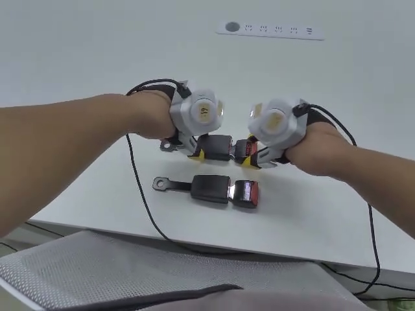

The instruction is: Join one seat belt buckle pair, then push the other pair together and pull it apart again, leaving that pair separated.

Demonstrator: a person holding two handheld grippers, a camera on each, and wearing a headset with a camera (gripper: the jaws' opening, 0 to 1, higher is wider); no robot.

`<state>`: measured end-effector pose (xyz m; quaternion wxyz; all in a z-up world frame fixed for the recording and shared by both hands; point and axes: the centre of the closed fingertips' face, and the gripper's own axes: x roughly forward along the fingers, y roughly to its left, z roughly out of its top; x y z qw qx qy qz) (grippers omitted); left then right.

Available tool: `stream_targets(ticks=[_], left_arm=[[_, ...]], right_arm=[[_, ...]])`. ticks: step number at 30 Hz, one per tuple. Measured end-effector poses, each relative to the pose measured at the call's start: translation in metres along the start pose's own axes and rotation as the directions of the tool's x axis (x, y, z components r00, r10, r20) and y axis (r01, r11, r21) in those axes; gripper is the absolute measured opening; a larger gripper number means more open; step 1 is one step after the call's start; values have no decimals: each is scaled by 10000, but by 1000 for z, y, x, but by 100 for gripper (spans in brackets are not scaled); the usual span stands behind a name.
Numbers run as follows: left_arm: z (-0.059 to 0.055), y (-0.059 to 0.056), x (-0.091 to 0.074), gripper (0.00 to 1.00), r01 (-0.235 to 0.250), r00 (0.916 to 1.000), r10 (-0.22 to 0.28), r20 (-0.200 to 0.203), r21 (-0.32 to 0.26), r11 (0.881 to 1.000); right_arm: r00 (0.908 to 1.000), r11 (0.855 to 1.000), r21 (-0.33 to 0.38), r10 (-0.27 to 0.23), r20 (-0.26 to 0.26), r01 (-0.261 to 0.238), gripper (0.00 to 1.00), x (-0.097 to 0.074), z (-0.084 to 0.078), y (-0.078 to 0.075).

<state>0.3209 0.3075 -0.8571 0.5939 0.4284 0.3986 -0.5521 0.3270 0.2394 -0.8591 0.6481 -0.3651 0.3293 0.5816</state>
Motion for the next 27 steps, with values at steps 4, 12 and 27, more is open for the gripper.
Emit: stream_targets(ticks=[4, 12, 27], left_arm=[[0, 0, -1, 31, -54, 9999, 54, 123, -60, 10000], [-1, 0, -2, 31, -121, 9997, 123, 188, -132, 9998], [-2, 0, -2, 31, -65, 9998, 68, 176, -173, 9998]], right_arm=[[9995, 9998, 175, 60, 324, -66, 33, 0, 1, 0], [9992, 9996, 257, 103, 379, -113, 34, 1, 3, 2], [9992, 9996, 235, 133, 382, -142, 34, -1, 2, 4]])
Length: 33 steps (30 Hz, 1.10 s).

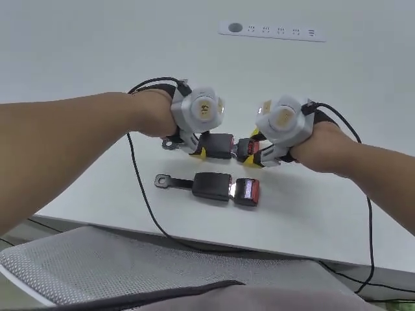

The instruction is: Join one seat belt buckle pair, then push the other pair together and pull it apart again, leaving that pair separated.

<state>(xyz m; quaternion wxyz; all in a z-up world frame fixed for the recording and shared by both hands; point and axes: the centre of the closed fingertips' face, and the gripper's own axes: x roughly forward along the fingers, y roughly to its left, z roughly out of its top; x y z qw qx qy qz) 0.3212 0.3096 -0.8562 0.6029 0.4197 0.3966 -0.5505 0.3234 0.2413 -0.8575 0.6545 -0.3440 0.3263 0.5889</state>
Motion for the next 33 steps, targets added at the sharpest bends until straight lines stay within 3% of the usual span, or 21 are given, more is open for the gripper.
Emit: stream_targets(ticks=[8, 18, 33], left_arm=[[-1, 0, 0, 31, -11, 10000, 13, 89, -169, 9999], [-1, 0, 0, 31, -91, 9998, 94, 156, -137, 9999], [0, -2, 0, 31, -68, 9999, 70, 110, -130, 9999]], right_arm=[[9999, 10000, 86, -35, -136, 36, 34, -7, -12, -1], [9998, 10000, -4, -82, -156, 82, 34, -9, -17, -1], [9991, 9988, 369, -325, -279, 335, 35, -36, -55, -1]])
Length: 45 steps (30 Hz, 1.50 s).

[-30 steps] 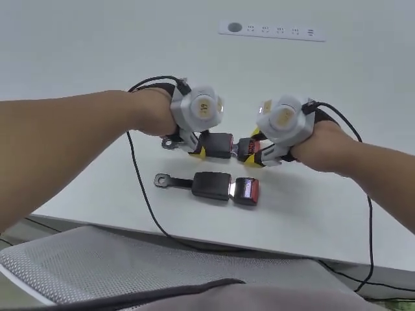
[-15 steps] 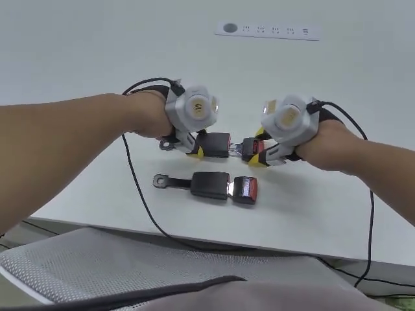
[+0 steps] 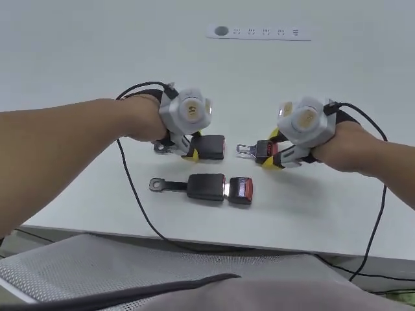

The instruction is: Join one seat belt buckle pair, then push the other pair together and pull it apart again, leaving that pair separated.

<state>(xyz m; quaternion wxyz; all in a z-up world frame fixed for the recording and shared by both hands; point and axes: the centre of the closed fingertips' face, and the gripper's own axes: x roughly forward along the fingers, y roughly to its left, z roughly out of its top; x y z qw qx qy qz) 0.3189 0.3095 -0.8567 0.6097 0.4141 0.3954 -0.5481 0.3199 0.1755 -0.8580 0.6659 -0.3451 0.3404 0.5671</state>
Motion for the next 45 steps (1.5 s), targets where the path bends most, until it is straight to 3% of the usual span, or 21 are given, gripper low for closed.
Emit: stream_targets(ticks=[14, 20, 32, 45], left_arm=[[0, 2, 0, 31, -94, 9998, 96, 185, -124, 9999], [1, 2, 0, 31, -87, 9997, 90, 215, -119, 9999], [1, 2, -1, 31, -117, 9993, 124, 342, -191, 9997], [1, 3, -1, 31, -167, 9989, 175, 425, -187, 9997]], right_arm=[[9998, 9989, 458, -101, -159, 108, 35, -25, -43, 0], [9997, 9970, 753, -189, 149, 177, 36, -36, -58, -4], [9999, 9957, 927, -31, 161, 16, 36, -52, -87, -4], [9998, 9959, 901, 59, 198, -77, 37, -57, -100, -2]])
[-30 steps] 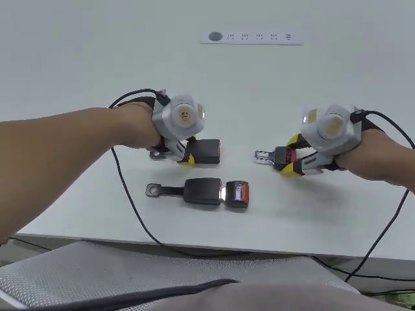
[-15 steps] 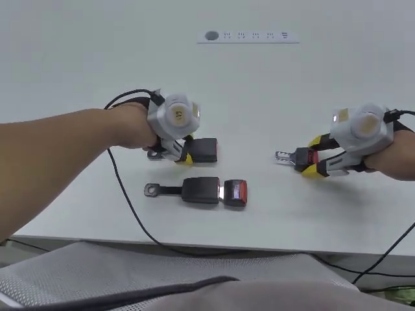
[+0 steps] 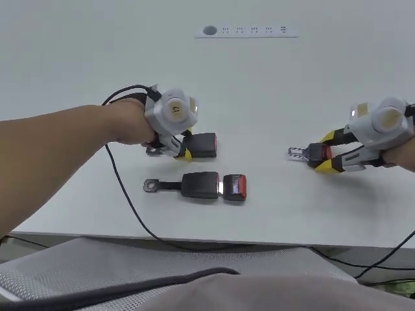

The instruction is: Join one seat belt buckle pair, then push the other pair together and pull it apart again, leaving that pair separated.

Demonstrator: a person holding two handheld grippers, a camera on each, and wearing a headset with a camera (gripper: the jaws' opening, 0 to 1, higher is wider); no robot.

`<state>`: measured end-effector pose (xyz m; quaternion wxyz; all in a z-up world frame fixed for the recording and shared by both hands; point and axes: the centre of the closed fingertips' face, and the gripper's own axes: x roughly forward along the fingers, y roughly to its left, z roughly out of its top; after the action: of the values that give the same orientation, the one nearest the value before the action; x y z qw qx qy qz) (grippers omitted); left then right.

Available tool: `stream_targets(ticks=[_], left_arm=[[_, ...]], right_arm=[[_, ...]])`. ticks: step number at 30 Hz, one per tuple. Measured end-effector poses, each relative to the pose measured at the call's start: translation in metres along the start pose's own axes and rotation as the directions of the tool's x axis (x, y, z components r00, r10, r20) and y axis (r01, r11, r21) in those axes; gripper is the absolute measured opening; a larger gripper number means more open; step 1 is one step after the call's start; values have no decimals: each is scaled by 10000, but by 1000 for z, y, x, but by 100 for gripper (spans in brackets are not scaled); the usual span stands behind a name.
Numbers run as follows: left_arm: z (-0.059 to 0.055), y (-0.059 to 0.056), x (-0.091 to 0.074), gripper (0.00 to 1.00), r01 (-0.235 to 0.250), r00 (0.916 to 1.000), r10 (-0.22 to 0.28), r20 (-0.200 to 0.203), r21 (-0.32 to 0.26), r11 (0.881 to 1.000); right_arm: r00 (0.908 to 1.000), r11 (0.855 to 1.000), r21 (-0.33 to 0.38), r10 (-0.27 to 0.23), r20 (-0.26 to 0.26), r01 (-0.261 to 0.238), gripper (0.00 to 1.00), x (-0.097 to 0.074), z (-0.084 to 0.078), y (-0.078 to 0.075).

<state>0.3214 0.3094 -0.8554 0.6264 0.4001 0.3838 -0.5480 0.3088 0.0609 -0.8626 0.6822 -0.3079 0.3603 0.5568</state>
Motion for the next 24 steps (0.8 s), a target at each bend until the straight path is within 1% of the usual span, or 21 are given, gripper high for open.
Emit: stream_targets(ticks=[5, 6, 7, 8, 9, 10, 11, 12, 14, 16, 18, 19, 21, 22, 23, 24], left_arm=[[0, -1, 0, 32, 104, 9999, -104, -46, 39, 9999], [0, -1, 0, 32, 123, 9999, -123, 2, 20, 9999], [0, -1, 0, 32, 139, 9999, -140, 89, 120, 9998], [0, -1, 0, 32, 153, 9996, -157, 221, 210, 9997], [0, -1, 0, 32, 147, 9996, -152, 243, 176, 9997], [0, -1, 0, 32, 134, 9996, -137, 262, 120, 9998], [1, -2, 0, 32, 125, 9996, -131, 263, 195, 9997], [1, -2, 0, 32, 88, 9997, -95, 244, 289, 9995], [2, -1, 0, 32, -5, 9998, -1, 180, 331, 9995], [3, -1, 0, 33, -160, 9997, 156, 186, 192, 9997], [2, -1, -1, 33, -250, 9994, 247, 251, 81, 9997], [2, -2, -2, 34, -280, 9992, 280, 282, -3, 9996], [-1, 0, -4, 39, -515, 9979, 525, 377, -262, 9983], [-4, 2, -6, 42, -733, 9963, 749, 423, -378, 9966], [-6, 1, -7, 44, -818, 9955, 839, 443, -477, 9955], [-8, 1, -8, 45, -898, 9945, 928, 491, -611, 9941]], right_arm=[[10000, 9998, 181, -97, 2, 97, 37, 1, 0, 0], [9999, 9997, 222, -111, -53, 112, 37, 1, 1, 0], [9999, 9997, 219, -121, -116, 124, 38, 1, 1, 0], [9996, 9997, 216, -125, -235, 130, 38, 1, 1, 1], [9995, 9996, 236, -129, -286, 135, 38, 1, 1, 0], [9989, 9996, 247, -131, -459, 143, 38, 0, 1, 0], [9983, 9996, 250, -129, -577, 144, 39, 1, 1, 0], [9966, 9992, 328, -216, -796, 243, 41, 0, 0, -2], [9939, 9975, 514, -429, -1015, 483, 47, -1, -1, -8], [9942, 9985, 374, -361, -1016, 401, 49, -2, -1, -7], [9945, 9981, 488, -325, -992, 374, 48, -2, -1, -5], [9945, 9979, 517, -350, -985, 402, 48, -2, -1, -5], [9936, 9967, 509, -587, -968, 638, 50, -4, -1, -7], [9933, 9955, 607, -665, -949, 724, 50, -5, -1, -7], [9932, 9923, 889, -786, -862, 863, 51, -4, 0, -7], [9948, 9888, 1240, -756, -688, 837, 52, -4, 0, -3]])
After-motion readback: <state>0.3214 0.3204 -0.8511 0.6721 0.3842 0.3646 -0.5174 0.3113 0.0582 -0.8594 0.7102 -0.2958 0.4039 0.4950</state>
